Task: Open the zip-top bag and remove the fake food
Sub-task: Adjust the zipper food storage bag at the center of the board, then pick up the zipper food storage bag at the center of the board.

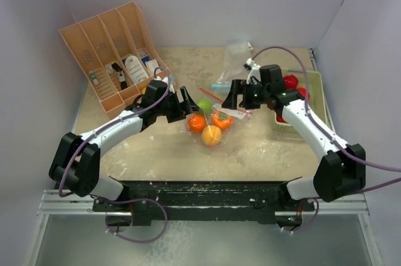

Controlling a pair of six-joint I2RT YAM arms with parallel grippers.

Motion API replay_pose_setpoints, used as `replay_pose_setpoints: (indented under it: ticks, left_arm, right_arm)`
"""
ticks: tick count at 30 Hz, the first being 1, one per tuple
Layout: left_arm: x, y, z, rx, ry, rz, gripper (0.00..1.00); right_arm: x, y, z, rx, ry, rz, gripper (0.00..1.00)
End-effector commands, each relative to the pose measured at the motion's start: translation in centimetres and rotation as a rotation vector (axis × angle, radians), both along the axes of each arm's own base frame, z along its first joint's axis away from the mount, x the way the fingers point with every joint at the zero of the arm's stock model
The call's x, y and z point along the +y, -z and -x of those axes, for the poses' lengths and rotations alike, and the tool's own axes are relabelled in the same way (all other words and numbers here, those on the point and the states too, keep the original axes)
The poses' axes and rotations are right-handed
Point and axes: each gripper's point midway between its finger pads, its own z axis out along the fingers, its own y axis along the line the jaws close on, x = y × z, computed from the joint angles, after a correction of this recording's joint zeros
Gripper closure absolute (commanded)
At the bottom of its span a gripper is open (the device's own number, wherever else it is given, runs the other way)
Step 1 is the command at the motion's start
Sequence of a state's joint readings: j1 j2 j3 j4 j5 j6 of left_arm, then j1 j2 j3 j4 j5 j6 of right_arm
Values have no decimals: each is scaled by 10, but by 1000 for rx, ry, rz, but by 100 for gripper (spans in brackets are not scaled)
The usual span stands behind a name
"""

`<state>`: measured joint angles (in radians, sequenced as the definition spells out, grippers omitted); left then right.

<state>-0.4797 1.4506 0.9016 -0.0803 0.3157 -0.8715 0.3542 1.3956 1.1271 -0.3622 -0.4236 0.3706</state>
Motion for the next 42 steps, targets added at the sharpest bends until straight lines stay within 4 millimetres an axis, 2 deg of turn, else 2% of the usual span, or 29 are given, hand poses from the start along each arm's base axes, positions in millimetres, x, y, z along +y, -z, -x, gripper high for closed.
replay_pose_setpoints:
  ticks: [1,3,5,9,11,15,24,29,34,42]
  left_arm:
    - [-1,-18,-3,-62,8,28,11]
    - [-1,-17,-2,-60,10,30,11]
    - [0,-16,0,-55,12,28,11]
    - [1,-14,1,-54,9,27,11]
    - [1,-14,1,-51,7,30,11]
    - [0,-13,0,-49,7,33,11]
    - [-3,-5,0,-29,13,39,11]
    - [-4,-6,-1,-28,16,41,11]
    - [-3,-6,-1,-29,15,35,11]
    - [-4,-6,-3,-29,14,34,11]
  right_arm:
    - [-56,22,-29,49,227,33,9]
    - [-72,36,-39,68,266,72,8]
    - [-78,48,-49,78,263,121,9]
    - [-80,76,-62,121,230,175,9]
    - [-80,96,-63,159,210,196,9]
    - [-77,122,-62,200,197,201,9]
    - [-67,133,-51,227,183,136,13]
    - [-53,137,-47,262,152,61,21]
    - [-47,129,-52,250,154,14,38]
    - [-38,105,-58,214,159,-53,98]
